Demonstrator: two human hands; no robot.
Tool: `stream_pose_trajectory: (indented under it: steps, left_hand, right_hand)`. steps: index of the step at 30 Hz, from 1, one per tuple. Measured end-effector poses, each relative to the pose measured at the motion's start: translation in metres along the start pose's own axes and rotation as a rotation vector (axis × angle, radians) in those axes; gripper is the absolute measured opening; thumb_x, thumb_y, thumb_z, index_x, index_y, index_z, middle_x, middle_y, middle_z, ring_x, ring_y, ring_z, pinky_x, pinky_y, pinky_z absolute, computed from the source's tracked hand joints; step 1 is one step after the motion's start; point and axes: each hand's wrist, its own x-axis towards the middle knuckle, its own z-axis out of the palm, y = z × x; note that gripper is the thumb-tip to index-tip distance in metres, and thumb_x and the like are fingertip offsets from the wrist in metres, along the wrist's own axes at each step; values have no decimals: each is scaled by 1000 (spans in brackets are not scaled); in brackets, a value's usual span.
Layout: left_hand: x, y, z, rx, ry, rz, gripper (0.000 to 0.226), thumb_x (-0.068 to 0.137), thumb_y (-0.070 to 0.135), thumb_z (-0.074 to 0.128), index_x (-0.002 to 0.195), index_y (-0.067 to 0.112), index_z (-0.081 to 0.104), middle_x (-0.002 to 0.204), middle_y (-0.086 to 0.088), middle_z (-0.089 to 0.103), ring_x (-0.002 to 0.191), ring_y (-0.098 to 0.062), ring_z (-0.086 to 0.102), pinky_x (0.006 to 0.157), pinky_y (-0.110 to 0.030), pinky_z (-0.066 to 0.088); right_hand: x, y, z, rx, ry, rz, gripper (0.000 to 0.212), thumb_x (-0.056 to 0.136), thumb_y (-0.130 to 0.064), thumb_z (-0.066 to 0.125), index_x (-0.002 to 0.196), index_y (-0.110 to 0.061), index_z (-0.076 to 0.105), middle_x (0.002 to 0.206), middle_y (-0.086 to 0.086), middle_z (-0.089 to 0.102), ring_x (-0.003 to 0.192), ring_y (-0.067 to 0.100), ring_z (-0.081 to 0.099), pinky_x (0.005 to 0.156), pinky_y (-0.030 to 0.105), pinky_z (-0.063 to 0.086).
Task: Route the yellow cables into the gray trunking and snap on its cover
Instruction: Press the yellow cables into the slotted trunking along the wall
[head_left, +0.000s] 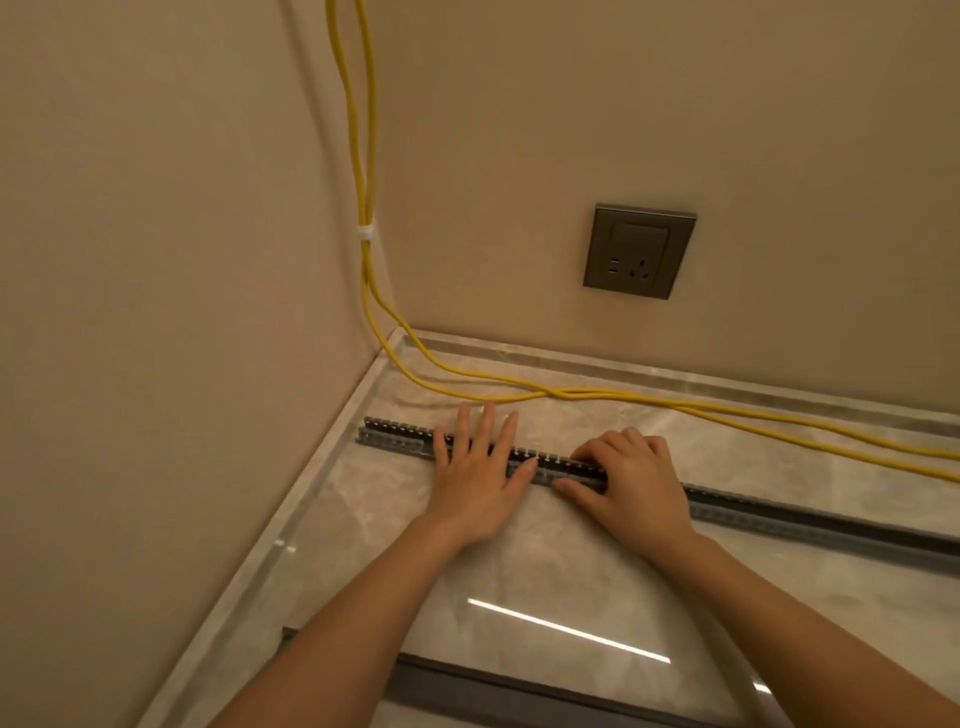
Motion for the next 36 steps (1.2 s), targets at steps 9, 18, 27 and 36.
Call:
stream_pose_trajectory:
  steps: [9,18,27,36]
  left_hand:
    - [30,11,-15,-137,-106,22,62,96,55,18,150,32,-3,156,0,-19,139,-22,-28,112,-43,-16]
    - [73,-44,-82,150,-111,92,60,93,24,42,148,22,19,158,-1,10,145,-22,-5,115,-49,-3]
    - [92,-72,-110,787,-165,308,52,88,14,50,137,25,39,137,-4,49,133,-22,35,115,-41,16]
    - [74,-73,-141,112,-11,244,12,72,25,78,79,17,73,64,5,58,69,-15,57,60,-25,39]
  right_hand:
    - [20,21,-3,-13,22,72,45,73,-66,44,84,-28,65,80,-11,62,82,15,53,73,27,22]
    - [66,-10,3,19,-32,141,38,92,-47,46,121,-24,55,123,-2,53,117,19,42,95,35,28]
    - [97,-41,26,-20,-97,198,54,89,-53,44,134,-22,42,136,2,44,126,24,33,102,39,27]
    - [100,-53,24,24,-75,167,52,88,-53,47,130,-23,45,133,1,47,124,24,37,101,39,27]
